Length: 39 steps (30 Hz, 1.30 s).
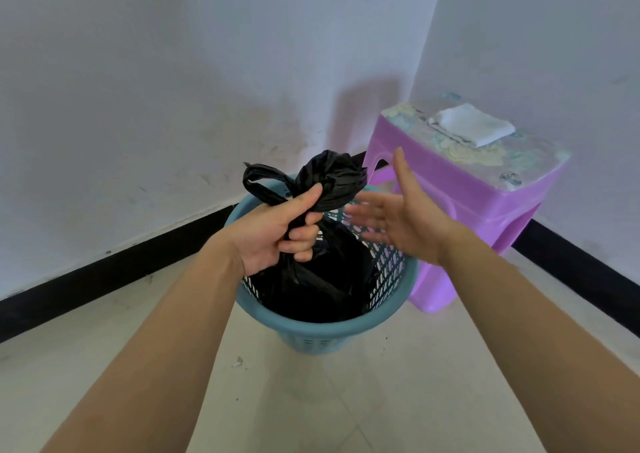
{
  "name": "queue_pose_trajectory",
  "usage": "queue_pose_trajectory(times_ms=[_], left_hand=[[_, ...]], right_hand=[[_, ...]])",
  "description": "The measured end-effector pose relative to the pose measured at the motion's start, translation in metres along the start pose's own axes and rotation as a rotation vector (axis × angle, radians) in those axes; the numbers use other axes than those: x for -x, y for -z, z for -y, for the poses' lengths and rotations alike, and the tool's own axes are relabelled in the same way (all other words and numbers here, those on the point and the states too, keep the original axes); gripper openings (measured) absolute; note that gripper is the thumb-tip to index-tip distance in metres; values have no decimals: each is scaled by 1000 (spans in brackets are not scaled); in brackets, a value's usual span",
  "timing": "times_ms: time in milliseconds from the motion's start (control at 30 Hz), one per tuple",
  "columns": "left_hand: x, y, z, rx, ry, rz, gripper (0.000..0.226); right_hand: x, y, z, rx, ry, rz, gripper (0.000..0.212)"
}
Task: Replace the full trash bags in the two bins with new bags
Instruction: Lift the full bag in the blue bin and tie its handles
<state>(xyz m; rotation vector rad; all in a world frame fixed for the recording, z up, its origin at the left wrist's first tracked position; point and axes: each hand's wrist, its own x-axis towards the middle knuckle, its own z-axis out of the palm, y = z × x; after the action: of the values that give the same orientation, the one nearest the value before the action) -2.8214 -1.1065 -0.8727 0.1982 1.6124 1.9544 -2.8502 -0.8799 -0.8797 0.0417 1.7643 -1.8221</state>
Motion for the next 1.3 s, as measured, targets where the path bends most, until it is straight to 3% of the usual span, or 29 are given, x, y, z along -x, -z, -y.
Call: queue_pose_trajectory(times_ms=[67, 167, 233, 300, 500, 700, 767, 867, 933, 1033, 1100, 1200, 1300], left_hand=[[1, -1, 1, -16, -2, -16, 41], [4, 3, 5, -31, -35, -46, 39], [5, 6, 10, 23, -78, -97, 38], [4, 8, 13, 110, -87, -150, 41], [1, 15, 17, 325, -89, -198, 40], [-5, 11, 15, 458, -153, -223, 24], [-6, 10, 11, 470, -172, -255, 20], [-6, 8, 10, 546, -184, -268, 19], [-5, 7, 12, 539, -186, -248, 18], [-1, 2, 13, 337, -148, -219, 20], [2, 0, 11, 237, -128, -210, 22], [5, -2, 9, 162, -119, -214, 23], [6, -2, 7, 105, -111, -224, 23]], right_hand=[[-5, -17, -1, -104, 118, -55, 88], [-10, -34, 7, -208, 334, -279, 29], [-10, -32, 17, -261, 459, -401, 11], [-7, -28, 25, -297, 533, -396, 11], [4, -41, 24, -560, 482, -75, 20], [11, -52, 26, -973, 433, -93, 29], [10, -49, 20, -873, 330, -133, 27], [4, -45, 2, -524, 102, -97, 3], [-1, -41, -10, -390, 21, -125, 9], [-7, -39, -18, -143, 115, -279, 7], [-11, -39, -20, 182, 206, -347, 26], [-12, -40, -21, 365, 232, -53, 50], [-8, -43, -24, 320, 104, 221, 43]])
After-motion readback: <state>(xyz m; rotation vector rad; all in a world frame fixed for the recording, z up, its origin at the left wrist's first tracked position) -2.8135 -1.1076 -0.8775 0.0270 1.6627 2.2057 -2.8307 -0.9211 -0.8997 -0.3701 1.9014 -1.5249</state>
